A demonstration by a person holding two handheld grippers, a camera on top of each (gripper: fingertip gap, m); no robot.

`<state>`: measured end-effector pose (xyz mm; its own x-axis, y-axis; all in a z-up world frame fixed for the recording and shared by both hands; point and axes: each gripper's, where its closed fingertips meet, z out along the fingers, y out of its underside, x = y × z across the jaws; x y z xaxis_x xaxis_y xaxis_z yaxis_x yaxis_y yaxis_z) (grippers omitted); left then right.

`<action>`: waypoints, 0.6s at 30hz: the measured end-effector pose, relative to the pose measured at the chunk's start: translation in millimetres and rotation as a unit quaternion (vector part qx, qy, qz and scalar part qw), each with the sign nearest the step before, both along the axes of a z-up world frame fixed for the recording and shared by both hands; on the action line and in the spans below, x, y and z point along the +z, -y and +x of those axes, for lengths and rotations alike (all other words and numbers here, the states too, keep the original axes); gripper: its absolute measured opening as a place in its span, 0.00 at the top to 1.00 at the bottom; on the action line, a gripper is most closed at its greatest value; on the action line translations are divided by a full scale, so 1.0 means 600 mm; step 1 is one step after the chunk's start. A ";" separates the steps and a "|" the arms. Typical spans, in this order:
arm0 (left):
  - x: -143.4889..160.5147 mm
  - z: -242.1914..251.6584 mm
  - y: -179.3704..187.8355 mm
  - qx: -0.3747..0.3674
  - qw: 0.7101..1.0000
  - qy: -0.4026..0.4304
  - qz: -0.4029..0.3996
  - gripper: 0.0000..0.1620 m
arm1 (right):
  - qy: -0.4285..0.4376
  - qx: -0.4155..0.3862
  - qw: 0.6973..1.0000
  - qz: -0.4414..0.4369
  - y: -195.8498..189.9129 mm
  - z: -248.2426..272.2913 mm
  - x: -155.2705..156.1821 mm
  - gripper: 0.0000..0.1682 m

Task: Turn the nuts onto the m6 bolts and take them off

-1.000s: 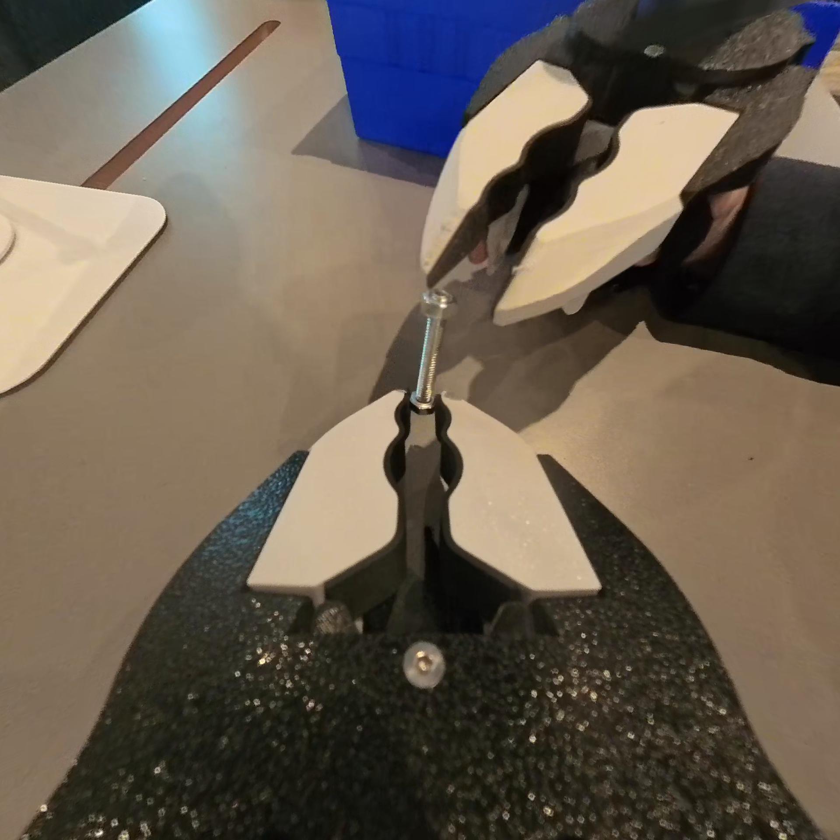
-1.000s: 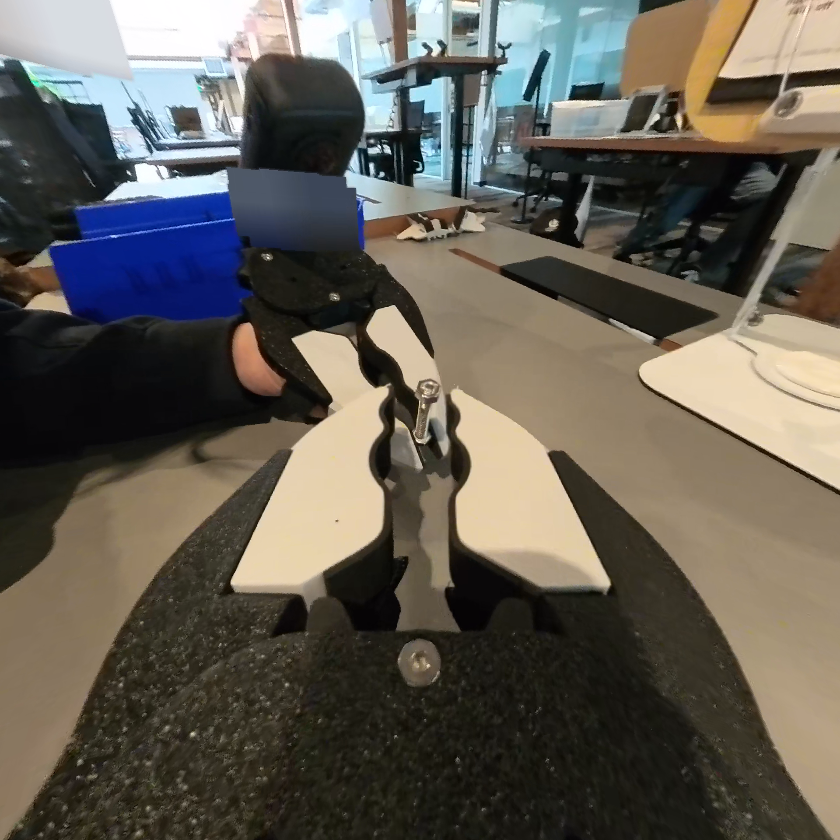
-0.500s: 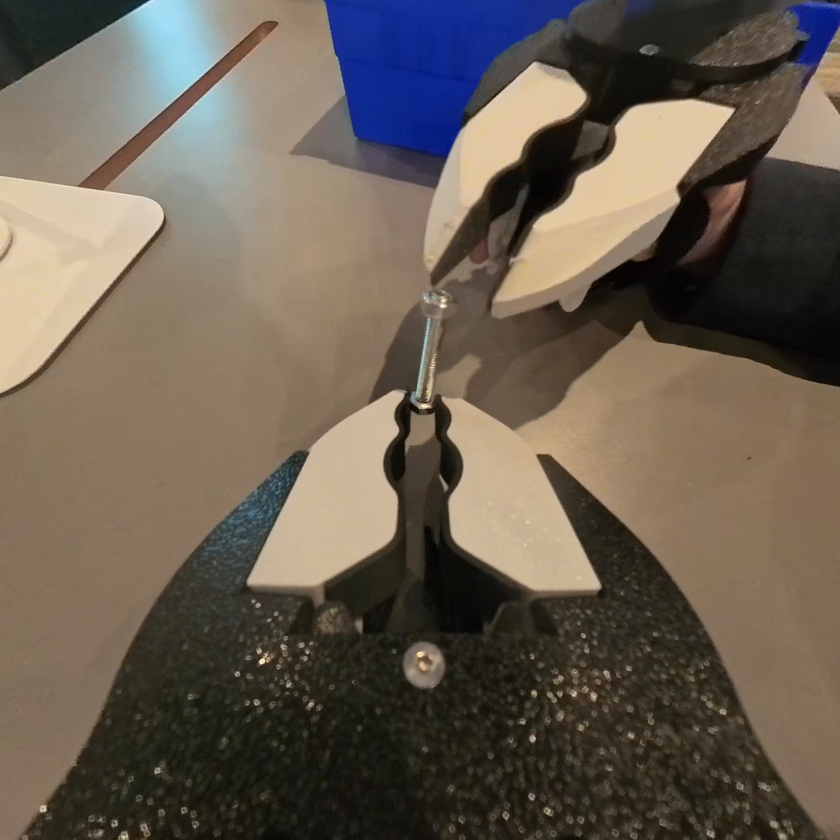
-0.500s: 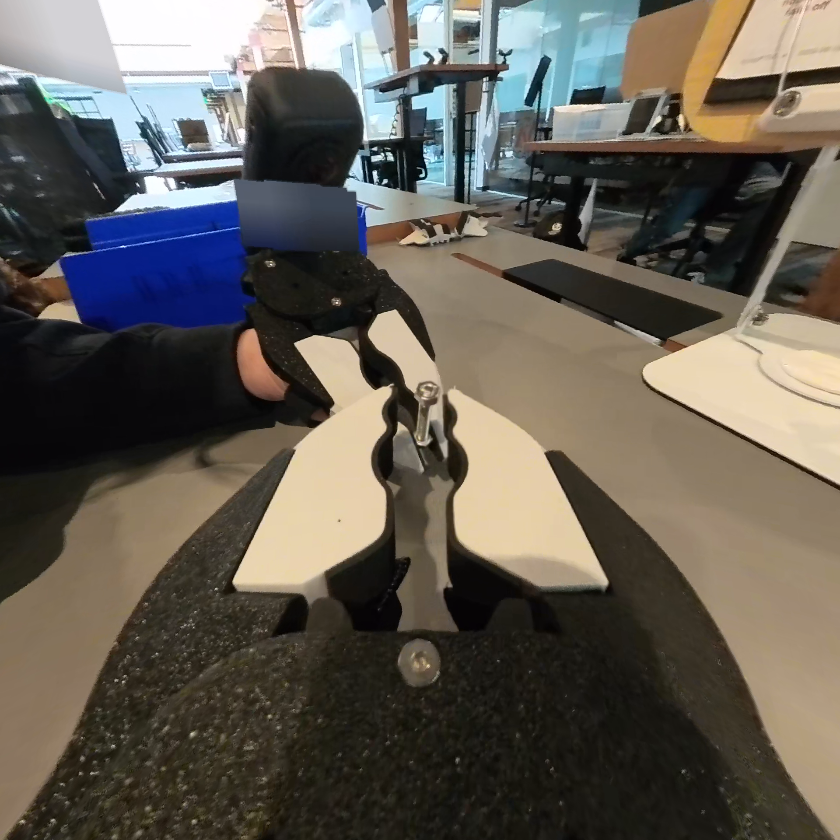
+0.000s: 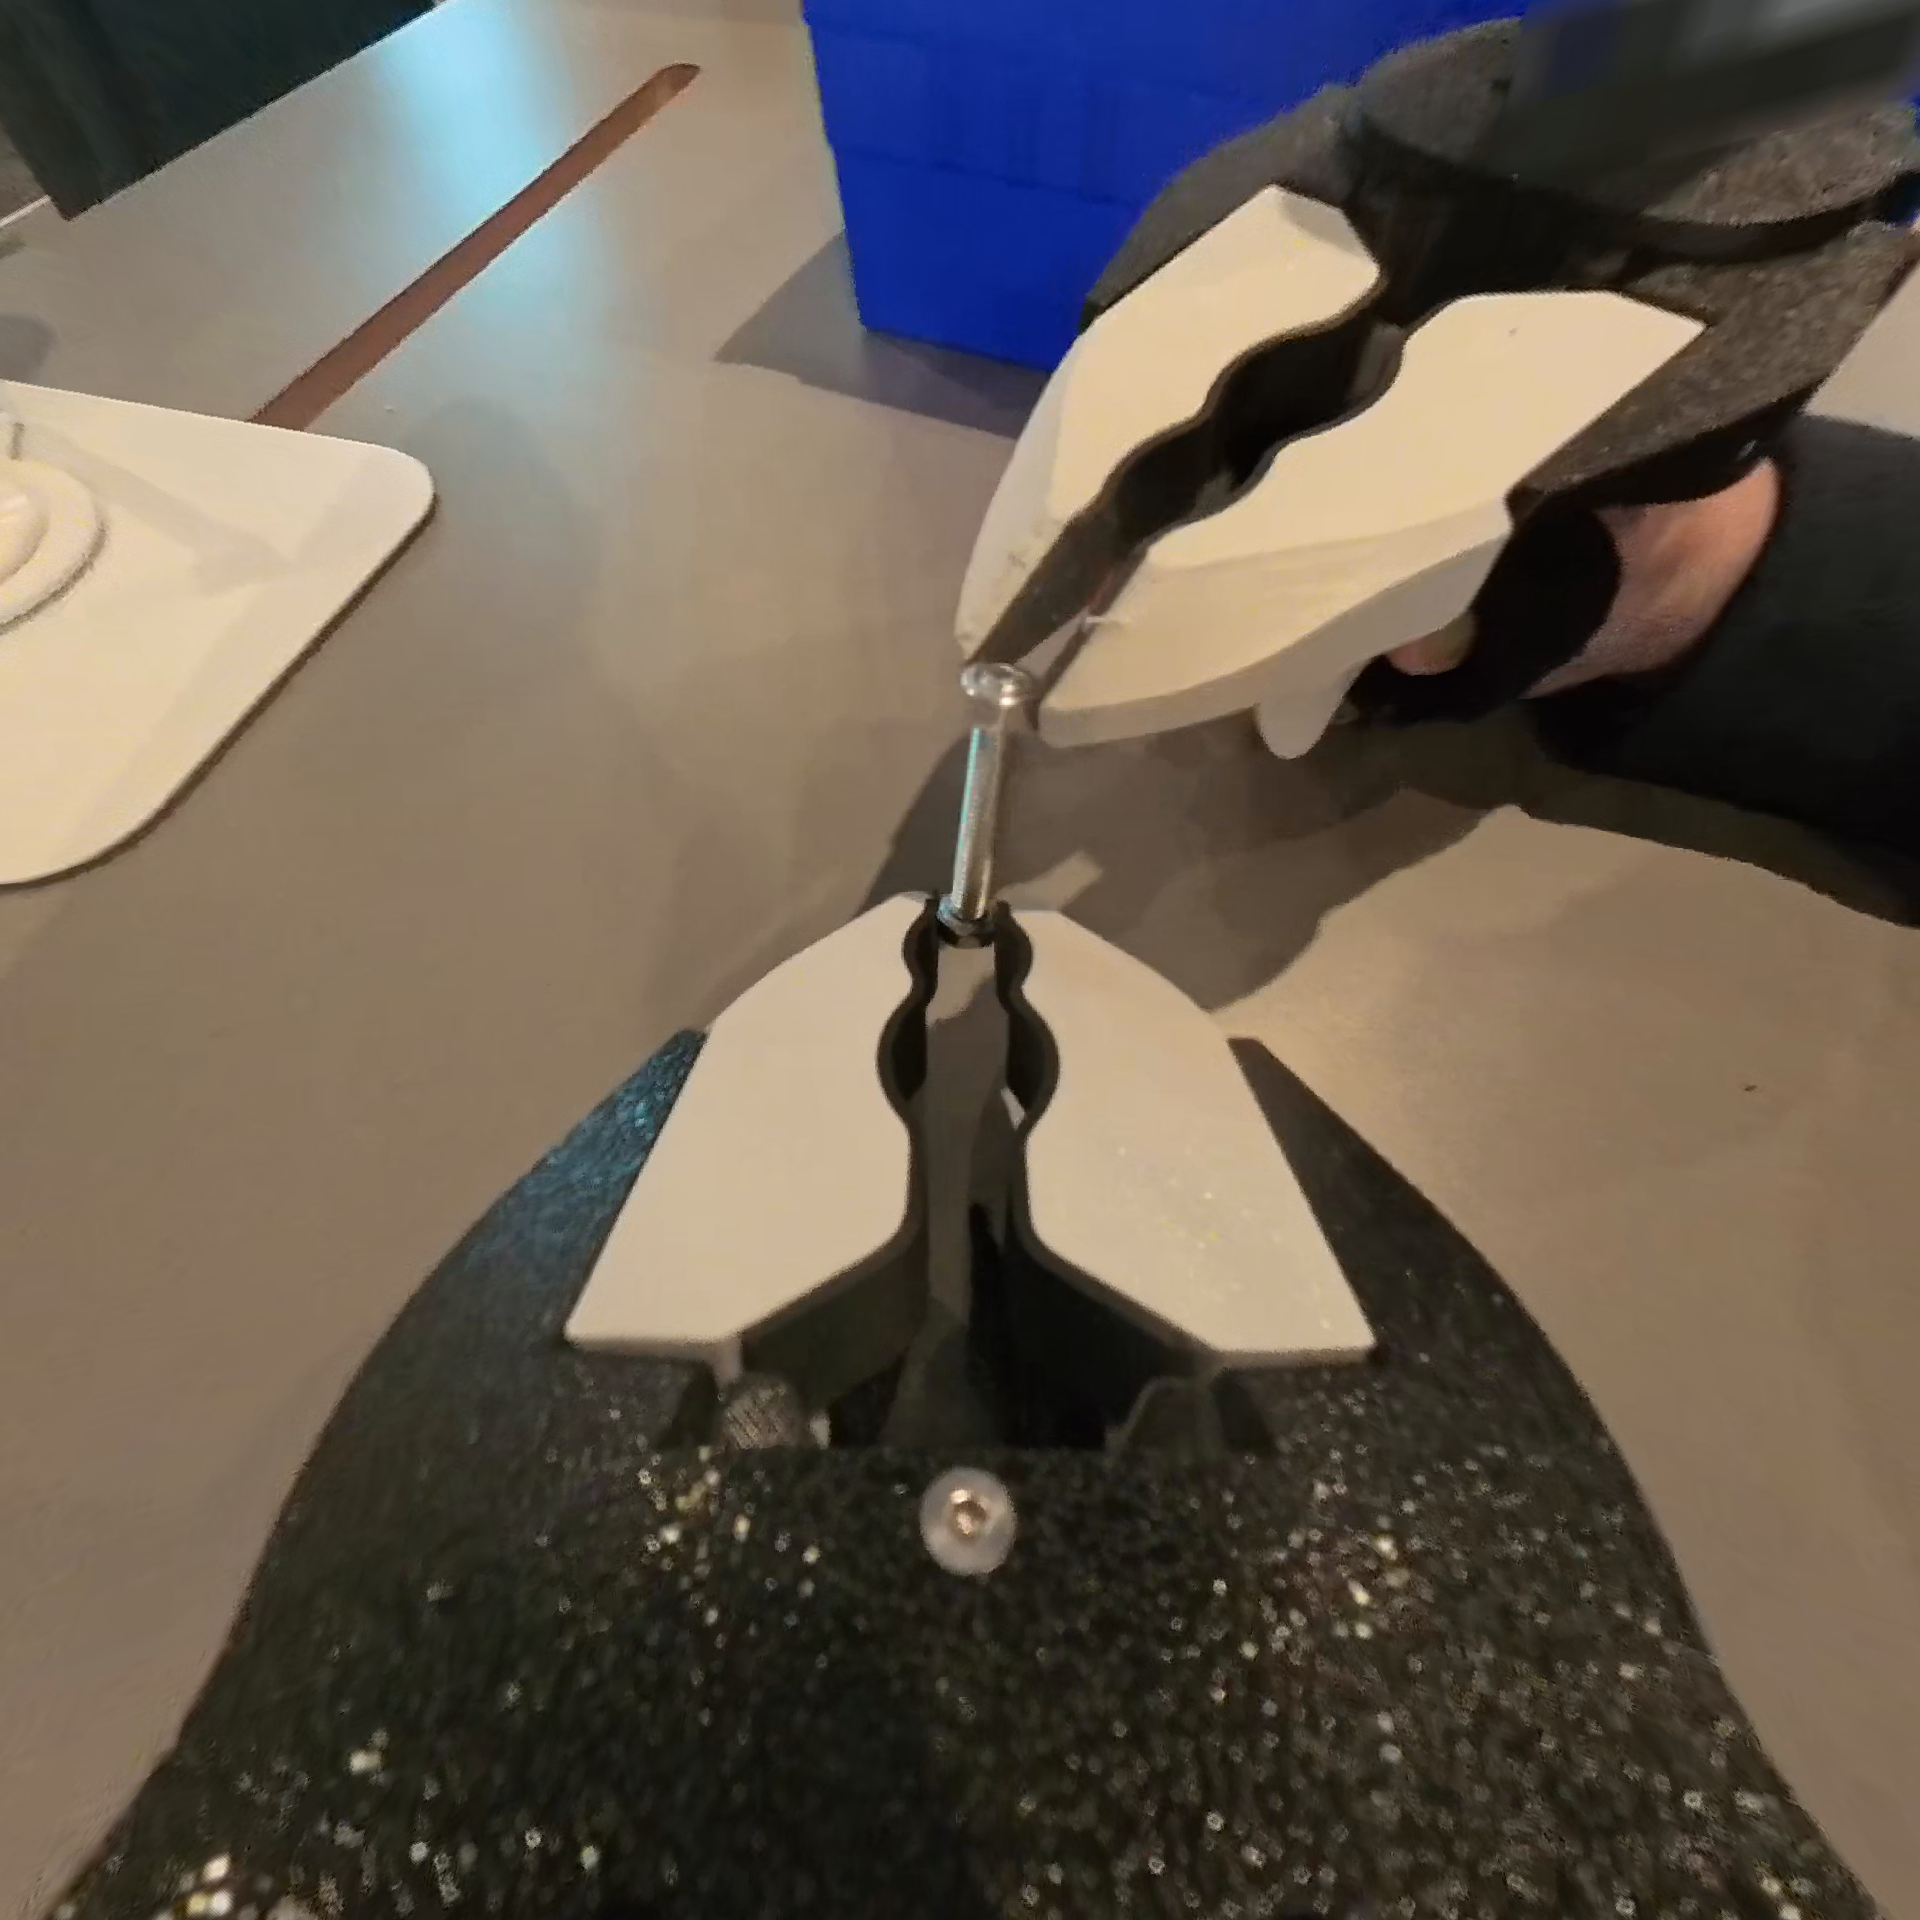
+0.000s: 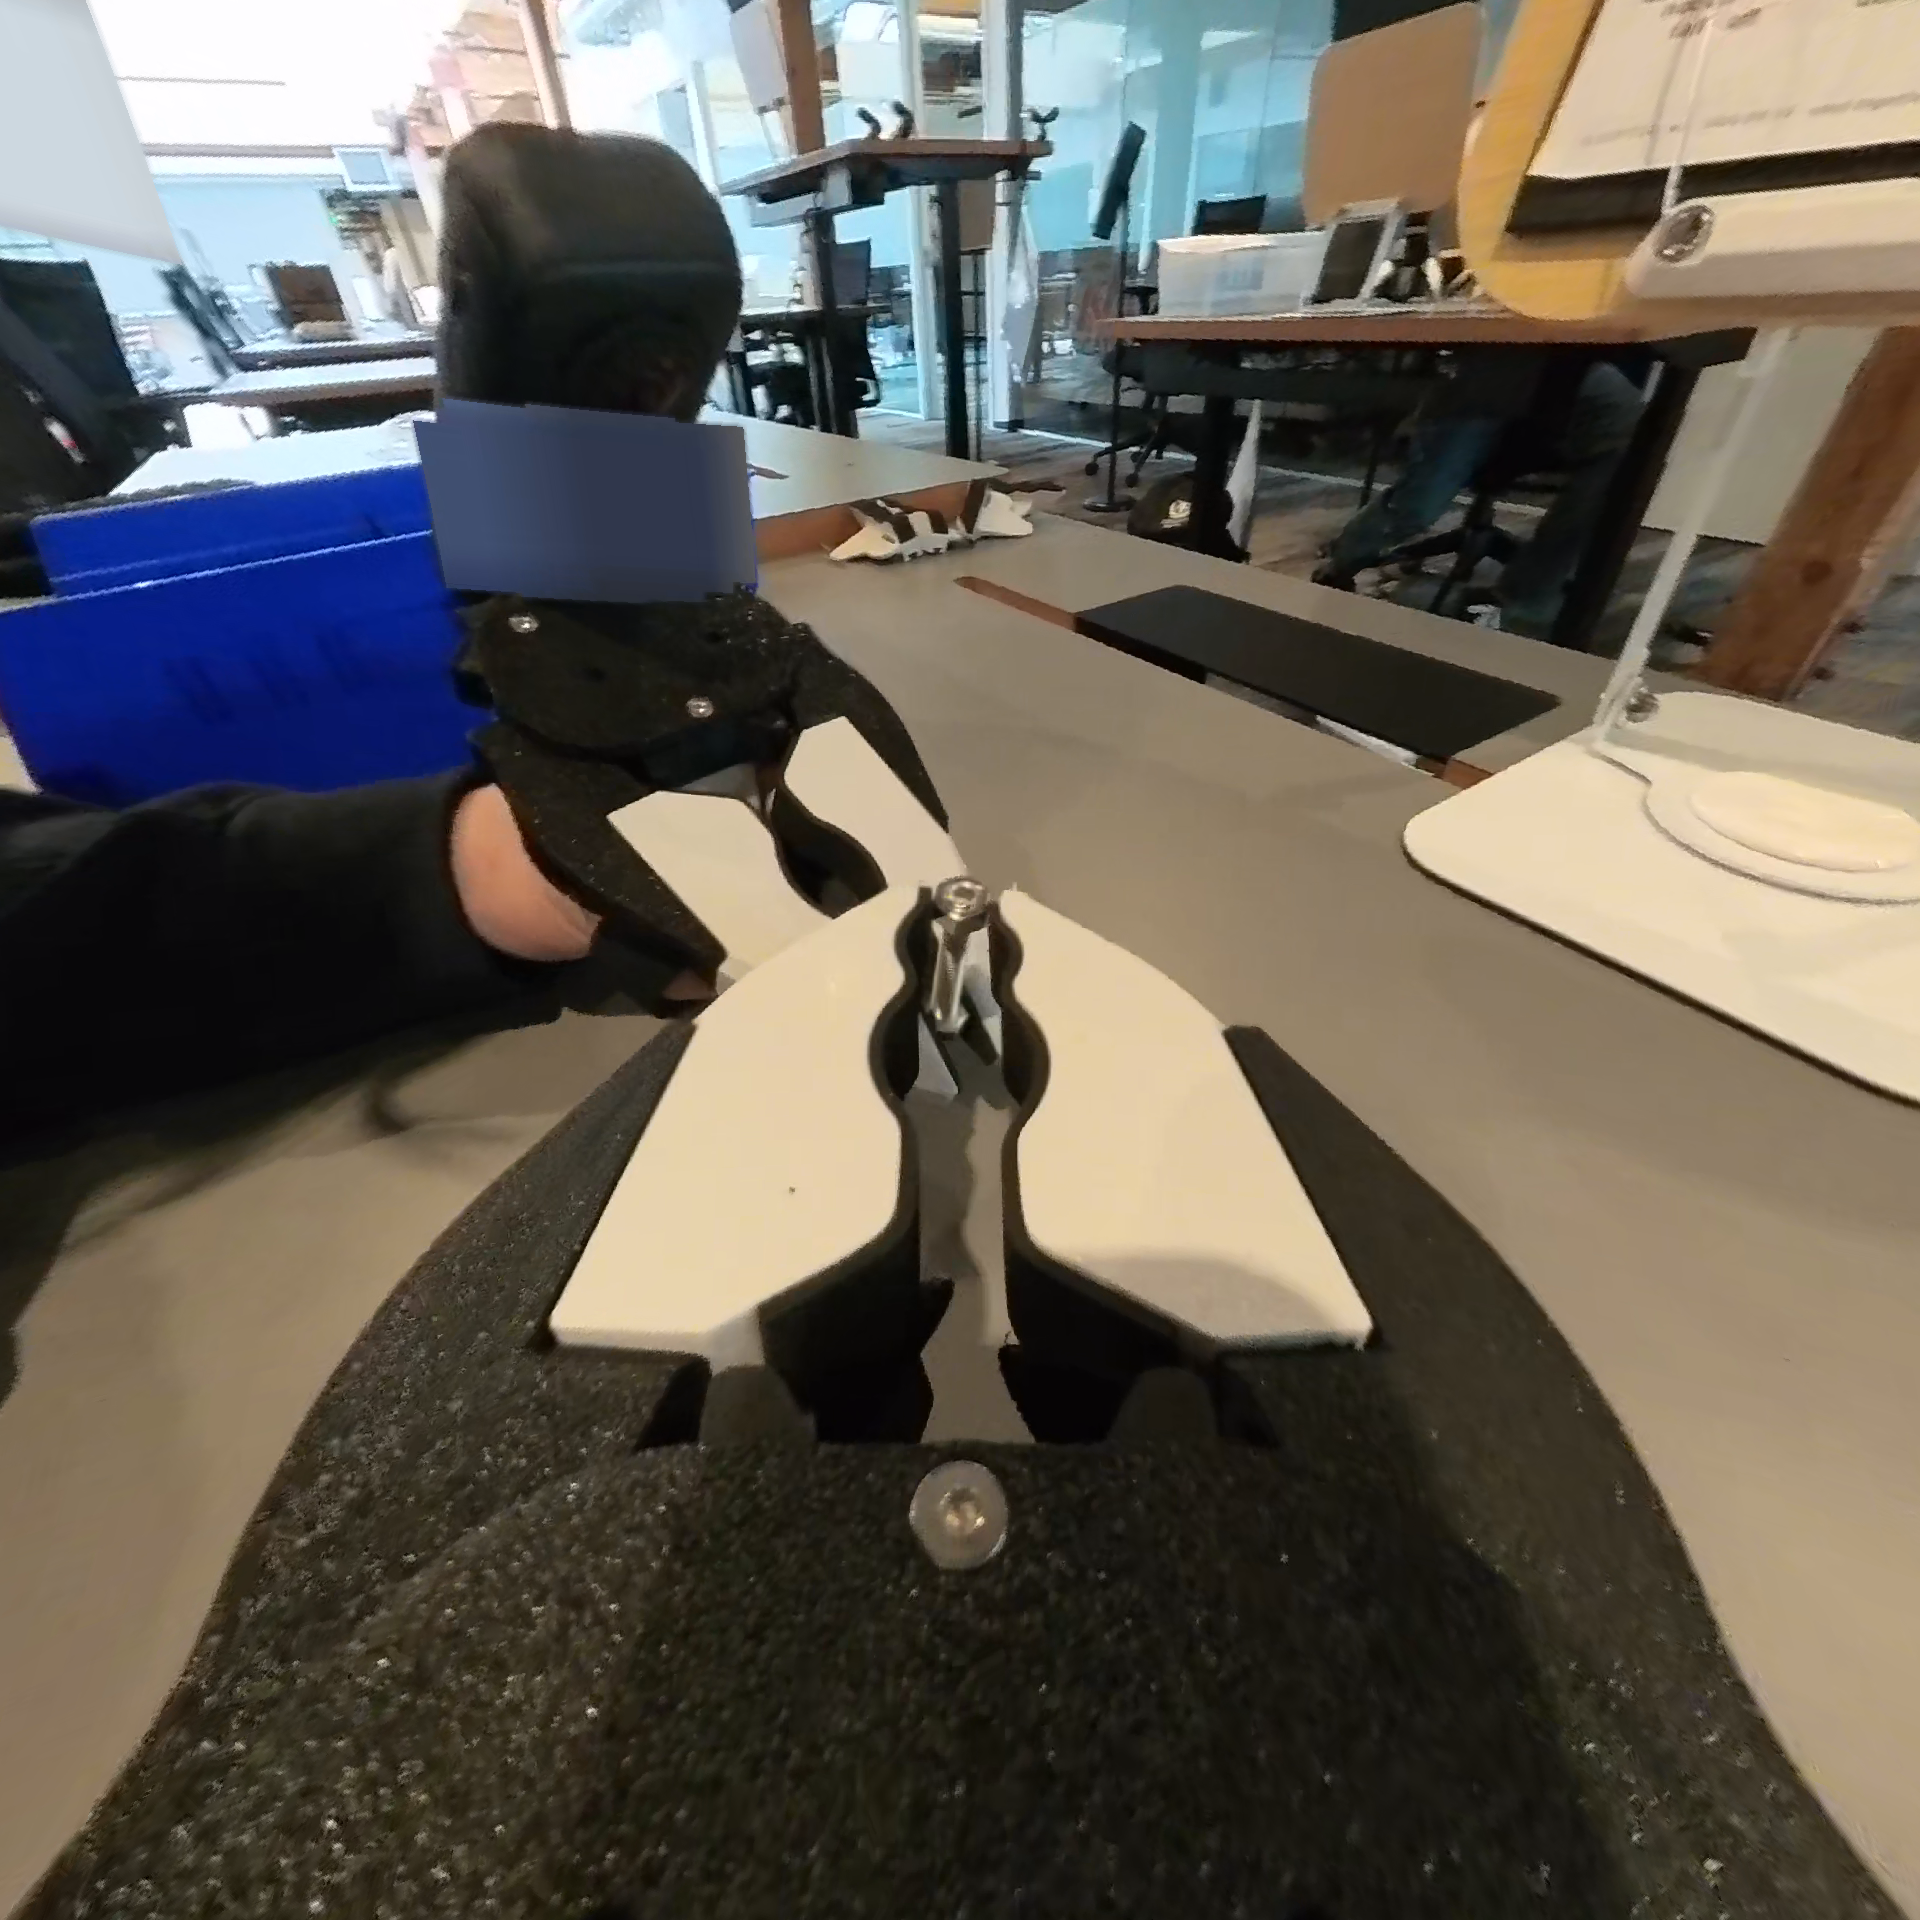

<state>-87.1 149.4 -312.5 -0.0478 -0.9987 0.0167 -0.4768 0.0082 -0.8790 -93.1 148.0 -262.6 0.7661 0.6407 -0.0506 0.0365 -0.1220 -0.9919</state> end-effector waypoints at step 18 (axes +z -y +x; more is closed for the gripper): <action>-0.013 -0.012 0.077 -0.167 0.985 -0.032 -0.021 0.94 | 0.362 0.210 0.906 -0.061 0.078 -0.009 0.029 0.88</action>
